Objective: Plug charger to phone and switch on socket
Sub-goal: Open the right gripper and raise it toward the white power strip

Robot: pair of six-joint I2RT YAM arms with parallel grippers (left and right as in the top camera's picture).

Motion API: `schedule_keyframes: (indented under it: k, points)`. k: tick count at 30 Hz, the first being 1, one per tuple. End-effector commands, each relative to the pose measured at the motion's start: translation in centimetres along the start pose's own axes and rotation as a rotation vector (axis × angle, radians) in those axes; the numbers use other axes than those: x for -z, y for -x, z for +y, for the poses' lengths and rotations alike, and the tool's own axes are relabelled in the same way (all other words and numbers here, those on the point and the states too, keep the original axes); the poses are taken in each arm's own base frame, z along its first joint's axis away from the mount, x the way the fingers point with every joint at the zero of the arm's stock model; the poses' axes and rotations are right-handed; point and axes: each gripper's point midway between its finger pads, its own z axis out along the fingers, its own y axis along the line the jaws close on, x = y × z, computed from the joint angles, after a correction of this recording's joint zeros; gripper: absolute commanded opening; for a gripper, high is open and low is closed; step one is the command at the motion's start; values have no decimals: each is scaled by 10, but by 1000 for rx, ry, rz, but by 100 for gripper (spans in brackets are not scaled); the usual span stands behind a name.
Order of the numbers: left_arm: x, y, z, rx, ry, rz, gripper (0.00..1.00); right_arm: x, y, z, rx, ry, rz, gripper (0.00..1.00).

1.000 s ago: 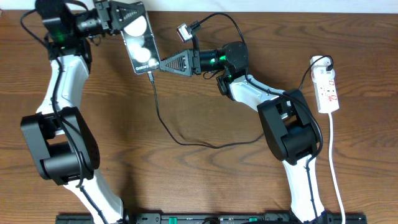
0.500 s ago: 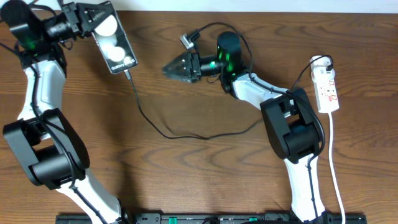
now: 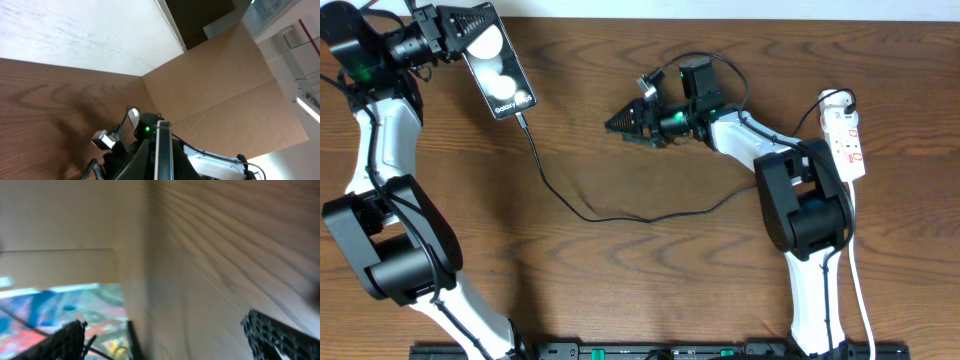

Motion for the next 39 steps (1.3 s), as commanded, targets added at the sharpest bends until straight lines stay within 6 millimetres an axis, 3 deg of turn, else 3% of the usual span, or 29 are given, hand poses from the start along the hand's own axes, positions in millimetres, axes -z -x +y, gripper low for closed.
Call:
schedule_keyframes:
  k: [1,10,15,18,24,29,36,39]
  points:
    - [1,0,-16,-45,-9,17,8,31,26,26,230,-166,-126,99]
    - [-3,-3,-14,-40,-14,25,8,115,20,30,178,-674,-271,99]
    - [-16,-22,0,-2,-26,53,7,168,6,39,89,-888,-382,99]
    - [-26,-40,13,20,-35,75,8,185,-2,49,84,-930,-406,99]
    - [-45,-81,54,93,-4,61,7,190,-10,65,102,-922,-414,99]
    - [-47,-108,95,179,91,-12,7,185,-11,68,114,-918,-406,99]
    - [-23,-164,184,386,444,-106,7,185,-10,69,119,-916,-412,99]
    - [-8,-191,209,437,604,-80,7,185,-10,69,118,-917,-412,99]
